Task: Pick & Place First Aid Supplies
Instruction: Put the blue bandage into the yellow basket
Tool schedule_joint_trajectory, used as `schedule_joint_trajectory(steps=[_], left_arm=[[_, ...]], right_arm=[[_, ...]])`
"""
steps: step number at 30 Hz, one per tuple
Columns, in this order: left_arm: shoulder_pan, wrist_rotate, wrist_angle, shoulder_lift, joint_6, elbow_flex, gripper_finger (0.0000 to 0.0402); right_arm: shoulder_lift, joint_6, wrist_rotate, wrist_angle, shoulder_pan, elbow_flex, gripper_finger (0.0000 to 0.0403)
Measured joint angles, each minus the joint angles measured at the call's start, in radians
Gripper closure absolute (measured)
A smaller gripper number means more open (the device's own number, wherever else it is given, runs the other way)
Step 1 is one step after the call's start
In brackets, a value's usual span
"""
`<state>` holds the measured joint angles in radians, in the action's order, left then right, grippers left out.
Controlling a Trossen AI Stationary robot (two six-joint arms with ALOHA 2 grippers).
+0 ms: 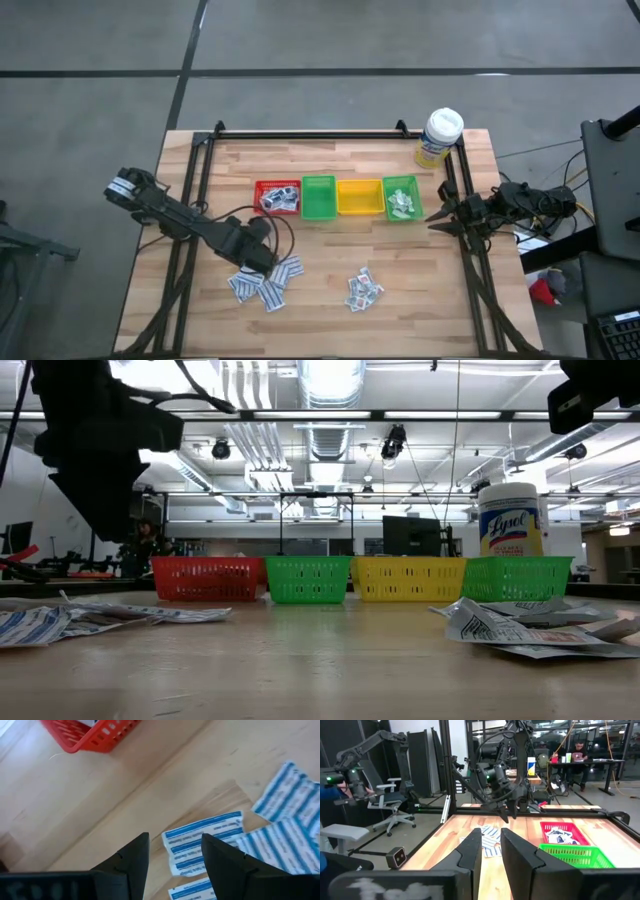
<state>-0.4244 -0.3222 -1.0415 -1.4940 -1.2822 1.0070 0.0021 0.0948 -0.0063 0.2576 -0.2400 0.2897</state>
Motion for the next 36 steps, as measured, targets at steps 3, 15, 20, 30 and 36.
schedule_joint_trajectory(steps=[3, 15, 20, 30, 36], left_arm=[[0.000, 0.000, 0.002, 0.000, -0.002, -0.003, 0.0221], [0.004, 0.078, 0.002, 0.000, -0.260, -0.051, 0.0221], [0.005, 0.099, 0.021, 0.000, -0.317, -0.085, 0.0221], [0.013, 0.105, 0.170, -0.002, -0.287, -0.162, 0.0221], [0.015, 0.124, 0.222, -0.002, -0.287, -0.201, 0.0221]], right_arm=[[0.000, 0.002, 0.000, 0.000, 0.000, 0.000, 0.0329], [0.000, 0.002, 0.000, 0.000, 0.000, 0.000, 0.0312], [0.000, 0.002, 0.000, 0.000, 0.000, 0.000, 0.0317], [0.001, 0.002, 0.001, 0.001, 0.000, 0.000, 0.0335], [0.001, 0.002, 0.001, 0.001, 0.000, 0.000, 0.0327]])
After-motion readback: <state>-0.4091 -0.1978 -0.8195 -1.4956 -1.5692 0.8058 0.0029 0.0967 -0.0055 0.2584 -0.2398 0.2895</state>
